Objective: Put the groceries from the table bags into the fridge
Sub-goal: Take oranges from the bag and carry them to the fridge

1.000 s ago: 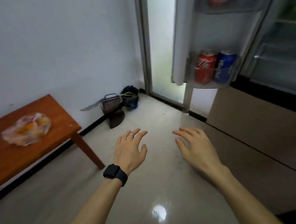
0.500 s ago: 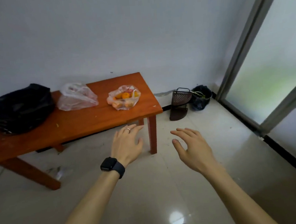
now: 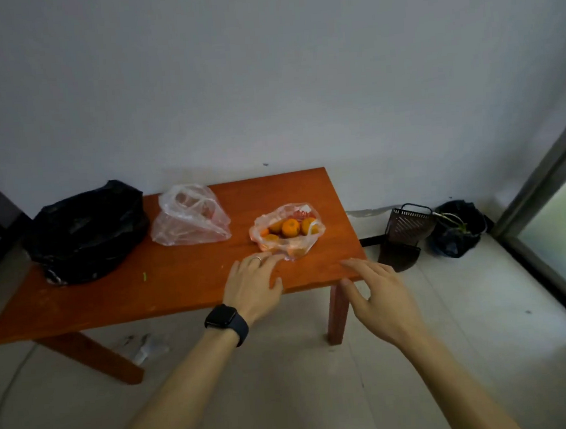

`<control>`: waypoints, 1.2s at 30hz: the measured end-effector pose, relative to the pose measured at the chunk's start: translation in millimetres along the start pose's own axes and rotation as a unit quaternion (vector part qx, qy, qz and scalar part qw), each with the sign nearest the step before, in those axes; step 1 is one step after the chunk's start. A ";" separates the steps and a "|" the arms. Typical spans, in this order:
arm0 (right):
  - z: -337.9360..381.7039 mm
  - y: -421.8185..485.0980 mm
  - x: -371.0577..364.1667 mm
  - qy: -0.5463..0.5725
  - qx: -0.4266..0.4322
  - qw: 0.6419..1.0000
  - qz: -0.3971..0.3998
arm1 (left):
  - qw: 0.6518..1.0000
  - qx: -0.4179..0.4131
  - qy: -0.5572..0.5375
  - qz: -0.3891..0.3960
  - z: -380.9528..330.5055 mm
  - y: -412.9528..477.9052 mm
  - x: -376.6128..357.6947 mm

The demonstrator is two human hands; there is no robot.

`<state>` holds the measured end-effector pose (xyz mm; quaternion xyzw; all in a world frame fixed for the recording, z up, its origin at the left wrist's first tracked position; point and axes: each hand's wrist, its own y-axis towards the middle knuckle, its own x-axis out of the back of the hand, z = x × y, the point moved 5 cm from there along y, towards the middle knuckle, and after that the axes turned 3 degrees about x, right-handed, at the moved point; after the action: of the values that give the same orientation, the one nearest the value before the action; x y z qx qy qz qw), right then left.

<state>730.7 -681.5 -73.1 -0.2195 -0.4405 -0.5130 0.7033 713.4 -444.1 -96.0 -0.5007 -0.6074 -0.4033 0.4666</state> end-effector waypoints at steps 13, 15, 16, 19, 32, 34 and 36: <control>-32.5 190.2 -41.5 -0.021 0.012 0.998 0.058 | 0.999 -0.023 0.030 0.033 31.6 177.0 -25.4; -39.9 222.1 -53.9 -0.026 0.003 0.997 0.070 | 0.997 -0.039 0.041 0.051 37.5 209.0 -39.5; -44.2 237.4 -61.3 -0.026 -0.003 0.997 0.075 | 0.996 -0.046 0.041 0.063 40.4 225.5 -48.1; -60.9 279.2 -88.7 -0.023 -0.028 0.995 0.096 | 0.989 -0.091 0.062 0.100 47.4 274.9 -78.2; -126.7 380.4 -225.7 -0.030 -0.182 0.938 0.294 | 0.892 -0.299 0.208 0.269 70.8 397.4 -196.0; -131.7 385.5 -235.1 -0.071 -0.182 0.931 0.309 | 0.883 -0.317 0.214 0.273 70.4 402.4 -206.6; -137.4 385.1 -244.8 -0.090 -0.186 0.924 0.322 | 0.878 -0.325 0.212 0.279 68.4 405.3 -213.1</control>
<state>1116.3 -511.4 -295.6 -0.5215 -0.3043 -0.3094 0.7346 1114.8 -357.8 -310.1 -0.6755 -0.1640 -0.5280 0.4879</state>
